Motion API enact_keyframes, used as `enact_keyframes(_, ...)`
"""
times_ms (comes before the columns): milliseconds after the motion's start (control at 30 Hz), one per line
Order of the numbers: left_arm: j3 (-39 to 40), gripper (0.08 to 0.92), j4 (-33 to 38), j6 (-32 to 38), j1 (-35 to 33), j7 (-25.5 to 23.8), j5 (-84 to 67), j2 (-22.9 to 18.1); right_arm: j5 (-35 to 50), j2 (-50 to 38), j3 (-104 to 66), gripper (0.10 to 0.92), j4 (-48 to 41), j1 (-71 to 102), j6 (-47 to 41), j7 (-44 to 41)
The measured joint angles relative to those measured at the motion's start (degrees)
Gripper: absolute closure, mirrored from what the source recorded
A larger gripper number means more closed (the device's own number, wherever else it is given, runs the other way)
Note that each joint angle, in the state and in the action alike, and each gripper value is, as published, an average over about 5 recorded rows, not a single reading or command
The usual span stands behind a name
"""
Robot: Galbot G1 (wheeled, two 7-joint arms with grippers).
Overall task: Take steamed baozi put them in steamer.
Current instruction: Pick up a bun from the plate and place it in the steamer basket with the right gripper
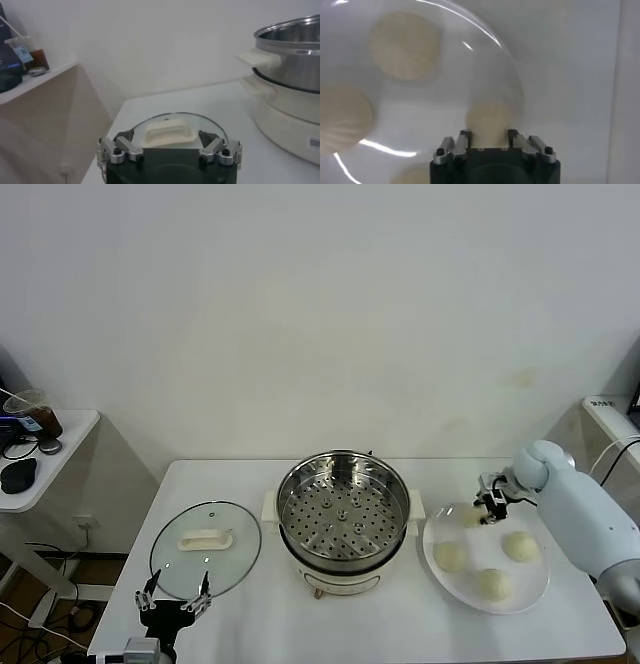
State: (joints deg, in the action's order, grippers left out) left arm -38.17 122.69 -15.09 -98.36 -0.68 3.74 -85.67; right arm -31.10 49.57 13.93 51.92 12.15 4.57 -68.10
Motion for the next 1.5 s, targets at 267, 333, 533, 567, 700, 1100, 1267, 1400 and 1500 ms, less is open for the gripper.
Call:
enact_keyframes(267, 0.34, 0.177, 0.10, 0.00, 0.76, 0.09, -0.08, -0.03, 7.46, 0.02, 6.20, 0.608, 1.64, -8.22, -0.84, -2.54)
enact_keyframes(333, 0.37, 0.177, 0.30, 0.00, 0.89, 0.09, -0.16, -0.08, 9.88, 0.72, 8.46, 0.608, 1.51, -11.46, -0.76, -3.38)
enact_keyframes(533, 0.38, 0.177, 1.01, 0.01, 0.95, 0.18, -0.50, 0.05, 17.07, 4.68, 15.58, 0.608, -0.42, -21.69, 0.35, -6.03)
enact_keyframes(567, 0.34, 0.177, 1.08, 0.02, 0.96, 0.23, -0.58, 0.11, 18.26, 5.54, 16.77, 0.607, -0.82, -23.36, 0.71, -6.48)
enact_keyframes(700, 0.21, 0.177, 1.47, 0.05, 0.96, 0.40, -0.98, 0.25, 23.25, 9.24, 21.40, 0.607, -2.50, -29.52, 3.48, -8.25)
enact_keyframes(1100, 0.15, 0.177, 2.34, 0.08, 0.77, 0.82, -1.72, -0.23, 33.26, 18.06, 34.10, 0.601, -1.23, -39.23, 22.65, -10.29)
enact_keyframes(1267, 0.10, 0.177, 3.10, -0.06, 0.75, 0.92, -1.79, -0.88, 31.33, 19.76, 37.49, 0.601, 2.00, -39.46, 29.61, -10.01)
enact_keyframes(1400, 0.29, 0.177, 3.62, -0.20, 0.92, 0.80, -1.76, -1.36, 27.56, 20.98, 38.67, 0.601, 4.19, -38.33, 33.62, -9.43)
enact_keyframes(1500, 0.27, 0.177, 3.68, -0.21, 0.80, 0.86, -1.76, -1.43, 24.15, 21.88, 39.01, 0.601, 5.00, -37.01, 35.81, -8.86)
